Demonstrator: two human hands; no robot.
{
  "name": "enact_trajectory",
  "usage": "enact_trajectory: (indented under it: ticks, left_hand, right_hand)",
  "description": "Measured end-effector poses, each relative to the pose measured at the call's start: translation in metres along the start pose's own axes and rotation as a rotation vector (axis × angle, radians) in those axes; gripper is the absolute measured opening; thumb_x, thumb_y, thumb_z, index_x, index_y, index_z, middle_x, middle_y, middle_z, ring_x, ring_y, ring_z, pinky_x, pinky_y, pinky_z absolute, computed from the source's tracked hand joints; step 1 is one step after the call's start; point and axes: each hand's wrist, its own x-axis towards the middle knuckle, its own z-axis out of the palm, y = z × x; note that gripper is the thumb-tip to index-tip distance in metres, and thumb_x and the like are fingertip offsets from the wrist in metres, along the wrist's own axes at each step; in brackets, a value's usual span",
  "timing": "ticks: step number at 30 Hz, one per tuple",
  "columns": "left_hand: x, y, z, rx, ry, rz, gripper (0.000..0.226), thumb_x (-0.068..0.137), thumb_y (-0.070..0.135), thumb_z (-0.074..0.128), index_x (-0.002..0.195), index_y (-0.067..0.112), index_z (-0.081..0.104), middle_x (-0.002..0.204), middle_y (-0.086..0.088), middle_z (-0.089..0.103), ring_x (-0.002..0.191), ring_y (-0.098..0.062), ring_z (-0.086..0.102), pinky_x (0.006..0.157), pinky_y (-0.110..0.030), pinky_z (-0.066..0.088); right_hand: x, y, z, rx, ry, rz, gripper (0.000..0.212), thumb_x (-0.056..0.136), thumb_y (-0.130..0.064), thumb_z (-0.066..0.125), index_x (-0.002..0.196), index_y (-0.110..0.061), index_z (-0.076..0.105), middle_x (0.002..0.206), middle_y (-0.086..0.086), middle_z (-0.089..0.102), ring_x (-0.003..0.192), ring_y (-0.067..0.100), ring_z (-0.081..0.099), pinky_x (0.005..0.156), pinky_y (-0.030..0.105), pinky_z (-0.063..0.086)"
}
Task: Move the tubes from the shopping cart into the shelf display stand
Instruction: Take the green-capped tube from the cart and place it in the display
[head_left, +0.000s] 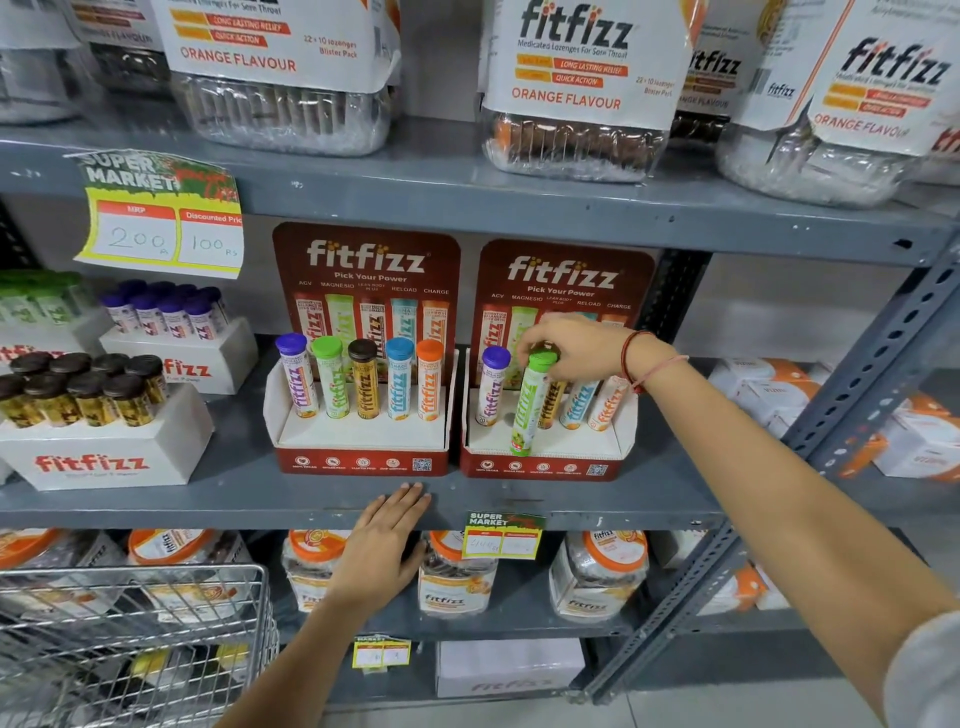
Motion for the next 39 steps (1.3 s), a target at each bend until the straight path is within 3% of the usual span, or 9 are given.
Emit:
enact_trajectory:
  ticks: [3,8,18,31,34,39]
  left_hand:
    - [0.000,0.000,0.001,-0.008,0.005,-0.002,0.051,0.093,0.029,0.050,0.140,0.018,0.033,0.150,-0.004,0.030,0.139,-0.018,0.023,0.114,-0.035,0.007]
    - [0.000,-0.001,0.002,-0.011,0.013,0.006,0.051,0.091,0.026,0.054,0.138,0.017,0.036,0.148,-0.005,0.034,0.137,-0.021,0.027,0.114,-0.039,0.012]
    - [0.000,-0.004,0.005,0.021,-0.028,0.001,0.052,0.094,0.032,0.046,0.142,0.020,0.028,0.152,-0.002,0.025,0.140,-0.016,0.018,0.117,-0.038,0.013]
    - [-0.001,-0.004,0.004,0.027,-0.010,0.015,0.051,0.094,0.031,0.047,0.141,0.017,0.031,0.150,-0.004,0.031,0.139,-0.018,0.022,0.115,-0.035,0.010]
    - [-0.001,-0.004,0.003,0.025,-0.016,0.015,0.051,0.094,0.031,0.047,0.141,0.017,0.031,0.150,-0.004,0.031,0.139,-0.018,0.022,0.115,-0.036,0.011]
    - [-0.001,-0.003,0.001,0.037,-0.017,0.014,0.052,0.095,0.032,0.045,0.142,0.019,0.027,0.151,-0.002,0.026,0.140,-0.016,0.018,0.115,-0.033,0.006]
  right_hand:
    - [0.001,-0.002,-0.003,-0.019,-0.021,-0.042,0.025,0.078,-0.004,0.065,0.098,-0.021,0.064,0.084,-0.024,0.039,0.093,0.012,0.041,0.080,0.029,0.035]
    - [0.006,0.000,-0.001,0.012,0.037,-0.040,0.013,0.080,-0.016,0.070,0.091,-0.017,0.063,0.089,-0.011,0.047,0.095,0.014,0.044,0.081,0.029,0.034]
    - [0.019,0.008,0.007,-0.035,0.114,0.028,0.030,0.082,-0.015,0.068,0.110,-0.016,0.059,0.110,0.002,0.052,0.112,0.022,0.040,0.097,0.039,0.036]
    - [0.029,0.015,0.015,-0.080,0.099,0.041,0.030,0.081,-0.012,0.069,0.110,-0.013,0.060,0.121,0.008,0.057,0.115,0.025,0.047,0.090,0.029,0.038]
    - [0.032,0.013,0.024,-0.098,0.058,0.029,0.030,0.081,-0.012,0.069,0.109,-0.016,0.059,0.124,0.005,0.055,0.118,0.024,0.042,0.095,0.035,0.038]
    - [0.036,0.016,0.030,-0.017,0.094,0.078,0.041,0.076,-0.011,0.073,0.110,-0.020,0.052,0.120,0.009,0.055,0.113,0.025,0.046,0.091,0.038,0.043]
